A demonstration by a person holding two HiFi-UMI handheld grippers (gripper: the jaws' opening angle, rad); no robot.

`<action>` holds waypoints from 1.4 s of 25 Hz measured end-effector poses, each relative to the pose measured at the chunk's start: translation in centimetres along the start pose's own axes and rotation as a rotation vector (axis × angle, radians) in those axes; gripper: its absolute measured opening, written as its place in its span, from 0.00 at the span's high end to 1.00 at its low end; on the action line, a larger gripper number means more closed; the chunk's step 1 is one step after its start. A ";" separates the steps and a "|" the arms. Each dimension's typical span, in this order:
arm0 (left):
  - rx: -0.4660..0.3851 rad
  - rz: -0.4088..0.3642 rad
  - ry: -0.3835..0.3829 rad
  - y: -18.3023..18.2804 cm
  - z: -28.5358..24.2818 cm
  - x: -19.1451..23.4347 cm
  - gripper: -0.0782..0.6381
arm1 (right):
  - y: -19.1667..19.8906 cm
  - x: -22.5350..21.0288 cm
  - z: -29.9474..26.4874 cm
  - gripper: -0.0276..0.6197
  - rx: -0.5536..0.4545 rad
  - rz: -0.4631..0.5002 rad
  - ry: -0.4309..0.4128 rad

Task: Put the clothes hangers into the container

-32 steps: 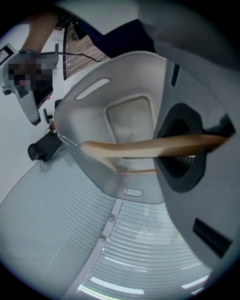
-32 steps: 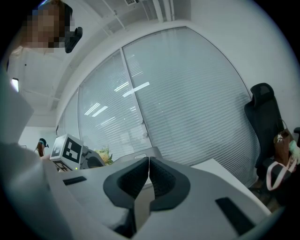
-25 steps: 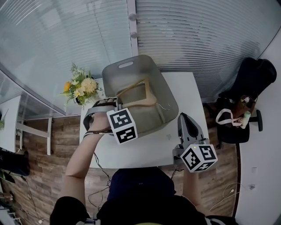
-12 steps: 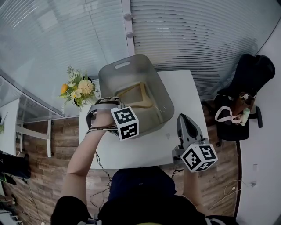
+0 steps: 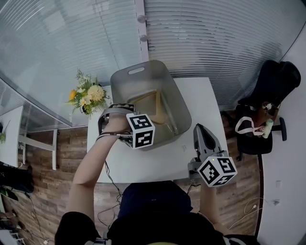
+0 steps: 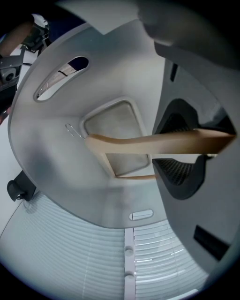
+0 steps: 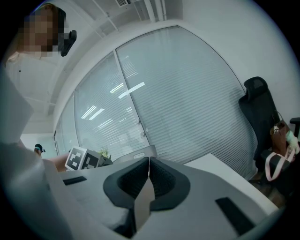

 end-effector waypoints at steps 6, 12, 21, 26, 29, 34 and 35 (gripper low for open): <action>-0.015 0.011 0.000 0.0 0.1 0.1 0.71 | 0.0 0.0 0.3 0.91 -0.001 -0.004 0.001; -0.053 0.065 0.040 -0.3 0.3 0.0 0.54 | 0.1 -0.1 0.7 0.91 0.007 -0.005 0.003; -0.151 0.157 0.048 -1.1 1.7 0.4 0.47 | 0.3 0.1 0.9 0.91 0.012 -0.011 -0.005; -0.251 0.248 0.035 -1.5 3.7 1.7 0.47 | 0.2 0.4 1.1 0.91 0.010 -0.008 -0.007; -0.299 0.289 0.022 -1.4 4.8 2.5 0.47 | 0.2 0.4 1.2 0.91 0.007 -0.005 -0.007; -0.374 0.369 0.048 -0.9 5.9 2.5 0.47 | 0.1 0.7 1.4 0.91 0.009 -0.002 -0.011; -0.385 0.382 0.054 -0.8 6.1 2.4 0.47 | 0.1 0.8 1.4 0.91 0.010 -0.001 -0.013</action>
Point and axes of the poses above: the fingertips, and each gripper's own axes: z backward along the fingers, x to its left, y out of its underside, the point moved 6 cm from there along z, backward along the fingers, and after that the axes turned 5 degrees about -y, right-handed, at the moved point
